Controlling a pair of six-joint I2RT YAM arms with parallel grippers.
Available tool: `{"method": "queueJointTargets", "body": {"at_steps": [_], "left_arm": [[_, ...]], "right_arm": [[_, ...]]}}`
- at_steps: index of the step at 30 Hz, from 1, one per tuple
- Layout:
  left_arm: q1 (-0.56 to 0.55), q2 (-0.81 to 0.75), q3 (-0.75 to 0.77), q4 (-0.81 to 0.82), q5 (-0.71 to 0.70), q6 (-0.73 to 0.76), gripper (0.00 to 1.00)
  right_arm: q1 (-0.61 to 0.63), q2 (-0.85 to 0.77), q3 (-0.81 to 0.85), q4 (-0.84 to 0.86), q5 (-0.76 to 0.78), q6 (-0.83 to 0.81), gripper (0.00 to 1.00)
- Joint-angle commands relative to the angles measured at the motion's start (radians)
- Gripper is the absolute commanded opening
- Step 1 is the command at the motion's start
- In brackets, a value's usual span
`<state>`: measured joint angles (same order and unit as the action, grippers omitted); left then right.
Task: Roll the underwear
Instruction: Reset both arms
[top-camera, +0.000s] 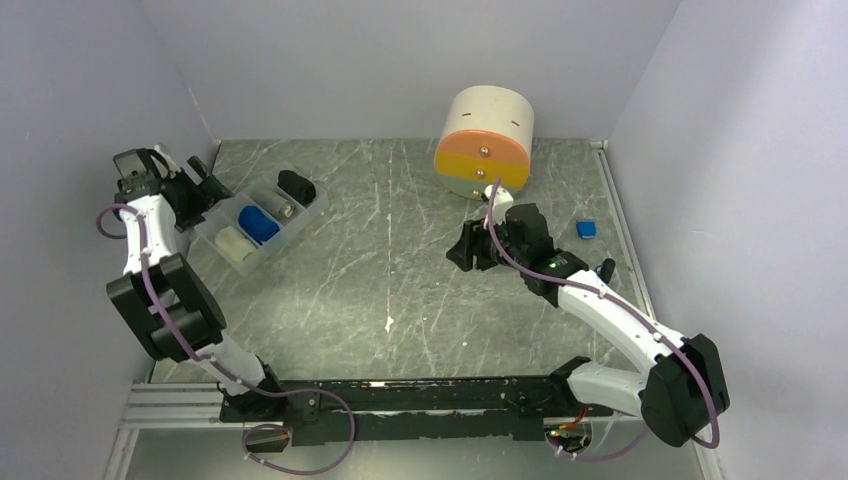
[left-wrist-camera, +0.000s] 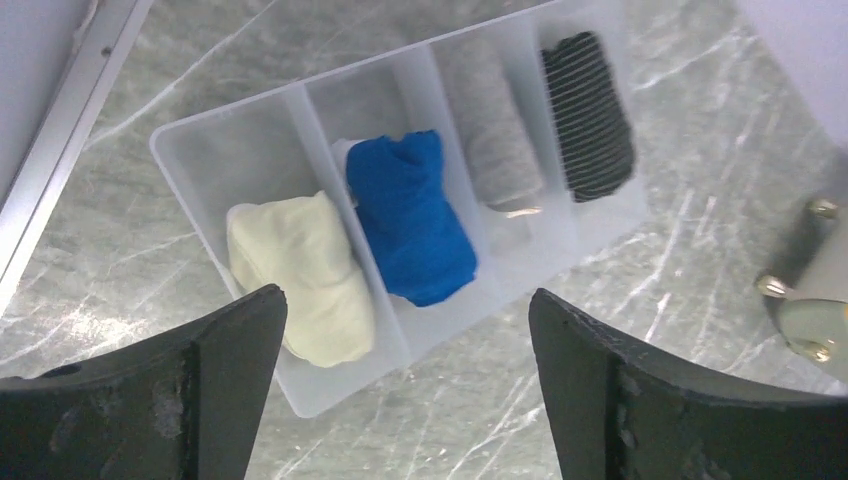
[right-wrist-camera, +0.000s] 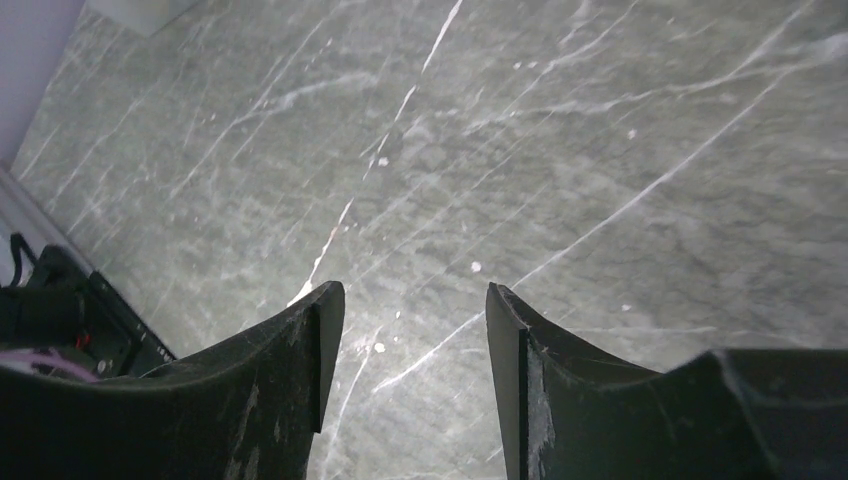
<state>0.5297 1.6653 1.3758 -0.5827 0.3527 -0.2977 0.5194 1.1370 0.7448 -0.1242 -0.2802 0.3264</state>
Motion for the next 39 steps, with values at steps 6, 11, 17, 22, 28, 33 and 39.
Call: {"method": "queueJointTargets", "body": {"at_steps": [6,11,17,22,28,33,39], "left_arm": [[-0.086,-0.159,0.033,0.094,0.263,0.125,0.97],[-0.26,-0.218,0.07,0.064,0.174,0.216,0.96],[-0.447,-0.409,-0.141,0.212,0.093,0.161,0.96],[-0.508,-0.56,-0.259,0.257,0.08,0.091,0.96],[-0.508,-0.693,-0.395,0.271,0.042,-0.036,0.97],[-0.508,-0.728,-0.4,0.201,0.025,-0.032,0.96],[-0.508,-0.719,-0.383,0.163,0.029,-0.02,0.97]], "right_arm": [[-0.009,-0.041,0.115,-0.034,0.268,-0.043,0.59],[-0.042,-0.002,0.213,-0.106,0.29,-0.052,0.61],[-0.182,0.08,0.413,-0.183,0.216,-0.039,0.62],[-0.282,0.116,0.472,-0.154,0.188,-0.022,0.77],[-0.283,0.138,0.529,-0.227,0.207,0.027,0.91],[-0.283,0.043,0.396,-0.124,0.201,0.057,1.0],[-0.282,-0.061,0.305,-0.06,0.222,0.047,1.0]]}}
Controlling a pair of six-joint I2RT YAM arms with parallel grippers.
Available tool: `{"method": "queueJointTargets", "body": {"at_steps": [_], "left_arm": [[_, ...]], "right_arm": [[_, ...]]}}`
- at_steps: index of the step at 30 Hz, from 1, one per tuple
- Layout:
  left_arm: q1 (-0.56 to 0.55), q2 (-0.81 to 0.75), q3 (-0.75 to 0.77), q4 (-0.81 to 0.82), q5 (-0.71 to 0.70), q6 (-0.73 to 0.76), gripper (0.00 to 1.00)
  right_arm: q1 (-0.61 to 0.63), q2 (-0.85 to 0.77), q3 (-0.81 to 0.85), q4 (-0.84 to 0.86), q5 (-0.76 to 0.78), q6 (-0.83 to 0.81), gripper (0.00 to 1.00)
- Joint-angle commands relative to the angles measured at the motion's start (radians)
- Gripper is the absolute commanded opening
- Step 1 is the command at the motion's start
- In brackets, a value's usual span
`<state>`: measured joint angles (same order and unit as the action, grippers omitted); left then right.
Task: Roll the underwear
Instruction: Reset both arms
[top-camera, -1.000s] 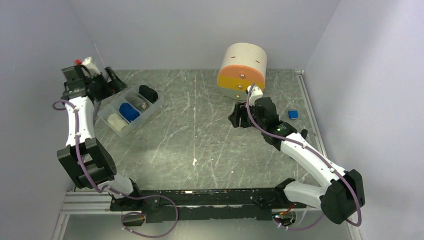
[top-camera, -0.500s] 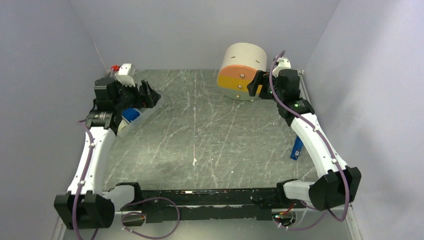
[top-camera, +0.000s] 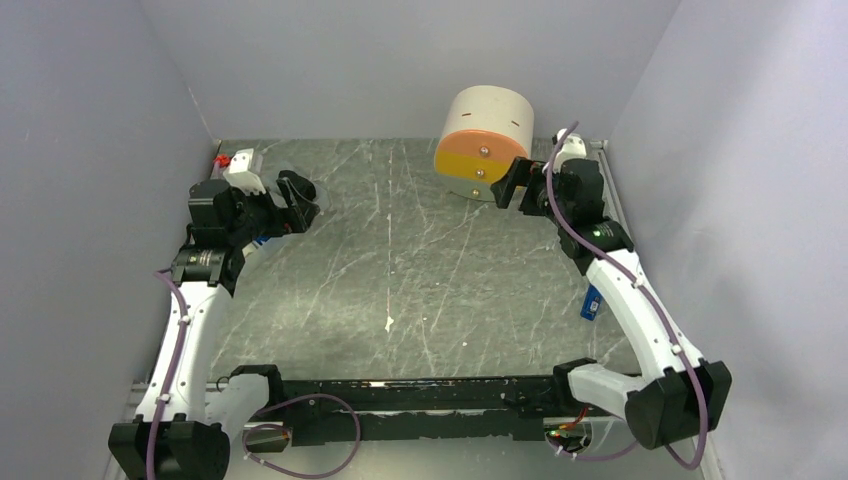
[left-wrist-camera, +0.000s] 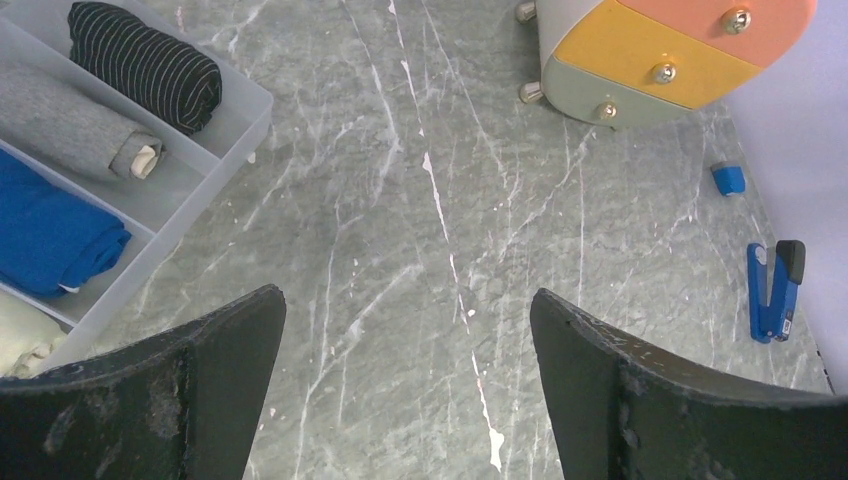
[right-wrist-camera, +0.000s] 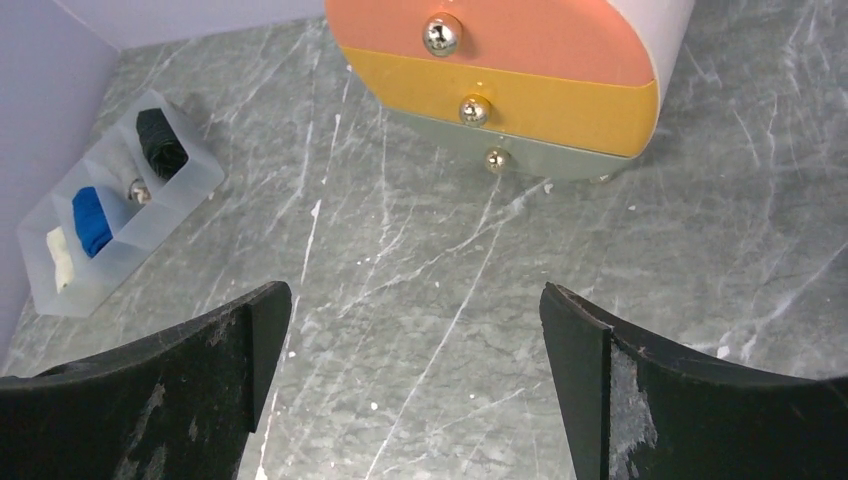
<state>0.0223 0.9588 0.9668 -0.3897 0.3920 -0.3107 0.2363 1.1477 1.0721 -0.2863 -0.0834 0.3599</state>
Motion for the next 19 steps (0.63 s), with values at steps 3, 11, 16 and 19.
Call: {"method": "queueJointTargets", "body": {"at_steps": [3,11,16,19], "left_arm": [[0.0,-0.013,0.024,-0.032,-0.019,-0.01,0.97],[0.0,0.001,0.036,-0.055,-0.073,-0.03,0.96],[0.0,0.007,0.008,-0.037,-0.076,-0.051,0.96],[0.0,-0.006,-0.005,-0.03,-0.09,-0.059,0.96]], "right_arm": [[0.001,-0.085,-0.027,0.103,0.046,0.034,1.0],[0.002,0.002,0.013,0.032,0.057,0.024,1.0],[0.002,0.048,-0.002,0.053,0.038,0.005,1.0],[0.002,0.055,0.007,0.063,0.027,-0.02,1.0]]}}
